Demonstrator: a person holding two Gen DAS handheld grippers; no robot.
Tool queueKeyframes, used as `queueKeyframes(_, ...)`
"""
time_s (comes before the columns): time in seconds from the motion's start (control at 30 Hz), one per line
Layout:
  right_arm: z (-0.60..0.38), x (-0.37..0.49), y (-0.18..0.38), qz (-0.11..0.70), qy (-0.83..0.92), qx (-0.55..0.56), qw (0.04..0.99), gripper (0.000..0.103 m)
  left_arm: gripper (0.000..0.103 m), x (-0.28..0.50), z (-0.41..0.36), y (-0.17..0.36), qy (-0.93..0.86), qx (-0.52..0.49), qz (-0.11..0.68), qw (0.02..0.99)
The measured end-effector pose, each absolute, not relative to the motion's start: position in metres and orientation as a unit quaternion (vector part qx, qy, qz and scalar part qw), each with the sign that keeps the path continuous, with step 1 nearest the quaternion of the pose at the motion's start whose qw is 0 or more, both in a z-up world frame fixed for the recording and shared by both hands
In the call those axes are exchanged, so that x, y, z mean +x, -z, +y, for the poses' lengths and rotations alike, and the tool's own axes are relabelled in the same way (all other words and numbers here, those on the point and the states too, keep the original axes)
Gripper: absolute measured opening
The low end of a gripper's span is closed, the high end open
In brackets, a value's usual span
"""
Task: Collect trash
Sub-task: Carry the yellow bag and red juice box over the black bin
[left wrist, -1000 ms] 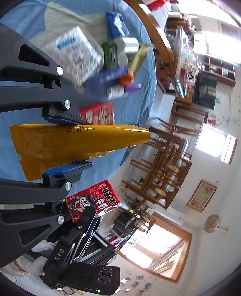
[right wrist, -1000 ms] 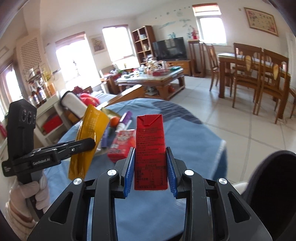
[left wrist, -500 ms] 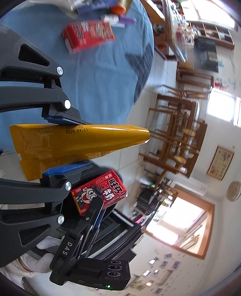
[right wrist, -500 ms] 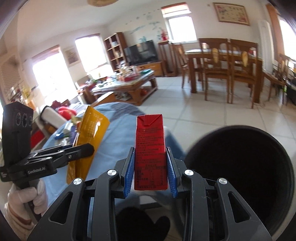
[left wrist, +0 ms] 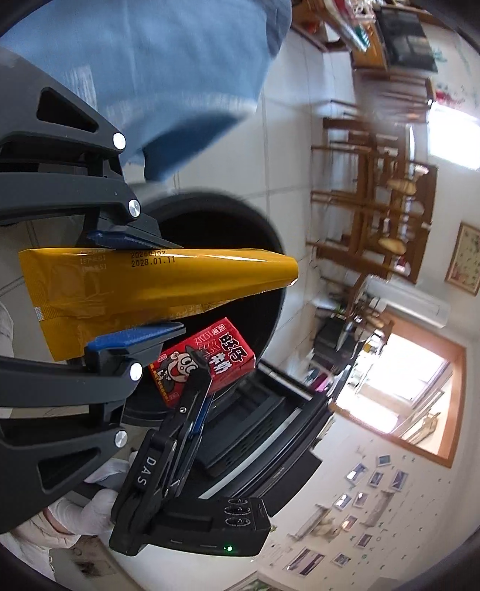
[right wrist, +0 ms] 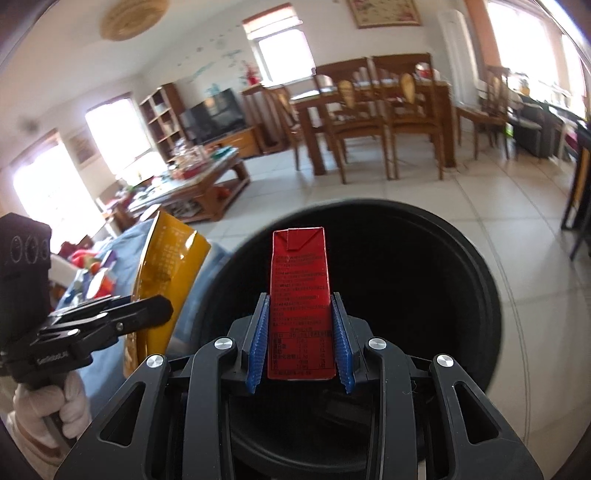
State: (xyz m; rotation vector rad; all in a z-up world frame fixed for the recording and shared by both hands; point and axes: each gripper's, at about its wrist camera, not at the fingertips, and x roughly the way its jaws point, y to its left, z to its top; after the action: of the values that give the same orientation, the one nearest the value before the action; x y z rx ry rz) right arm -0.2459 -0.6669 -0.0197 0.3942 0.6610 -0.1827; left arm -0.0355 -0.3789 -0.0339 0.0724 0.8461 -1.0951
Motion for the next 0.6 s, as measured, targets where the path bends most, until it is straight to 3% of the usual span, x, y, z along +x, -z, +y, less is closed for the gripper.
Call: queueKeyframes(0.6, -0.677, -0.238, 0.054, 0.361, 0.104, 0.171, 0.911, 0.032, 0.037, -0.040, -0.433, 0.067, 0.501, 0.099, 0.403, 0.759)
